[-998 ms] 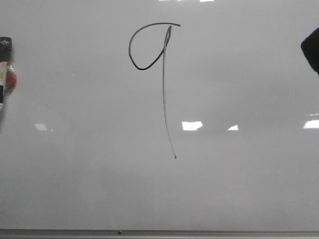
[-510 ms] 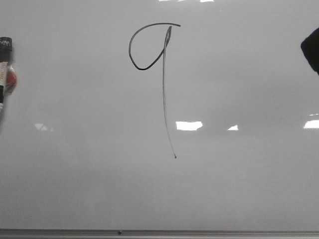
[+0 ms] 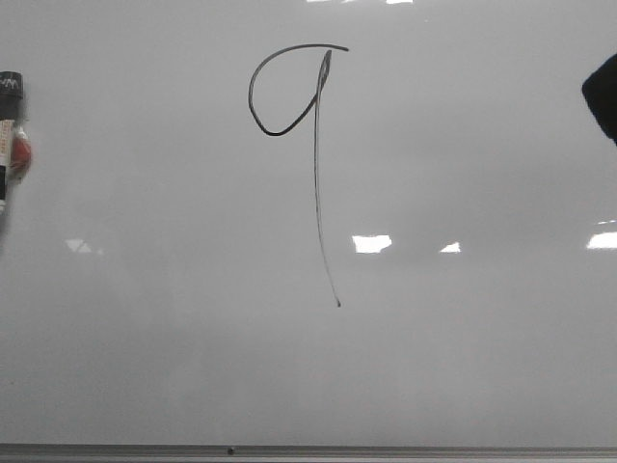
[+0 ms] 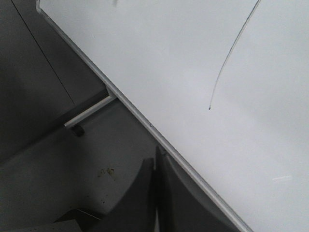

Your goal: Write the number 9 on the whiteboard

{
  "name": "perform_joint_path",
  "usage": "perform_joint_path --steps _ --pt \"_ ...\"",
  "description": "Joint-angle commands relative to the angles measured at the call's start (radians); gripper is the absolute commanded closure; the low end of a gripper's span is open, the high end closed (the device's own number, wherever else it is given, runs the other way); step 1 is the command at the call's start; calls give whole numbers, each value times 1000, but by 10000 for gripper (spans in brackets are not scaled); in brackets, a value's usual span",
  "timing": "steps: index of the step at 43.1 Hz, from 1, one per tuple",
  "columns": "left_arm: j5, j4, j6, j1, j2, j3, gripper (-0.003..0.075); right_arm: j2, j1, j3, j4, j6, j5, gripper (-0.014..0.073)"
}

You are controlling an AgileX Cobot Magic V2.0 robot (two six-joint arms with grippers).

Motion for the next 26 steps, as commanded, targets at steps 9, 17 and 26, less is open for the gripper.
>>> perform_joint_path --steps 9,17,26 --pt "-110 98 -81 2 -2 3 739 -6 -6 -22 44 -4 -26 661" --pt "-165 580 -578 4 -72 112 739 -6 -6 -22 44 -4 -26 661" --pt "-171 586 -587 35 -224 261 739 -6 -6 -22 44 -4 -26 661"
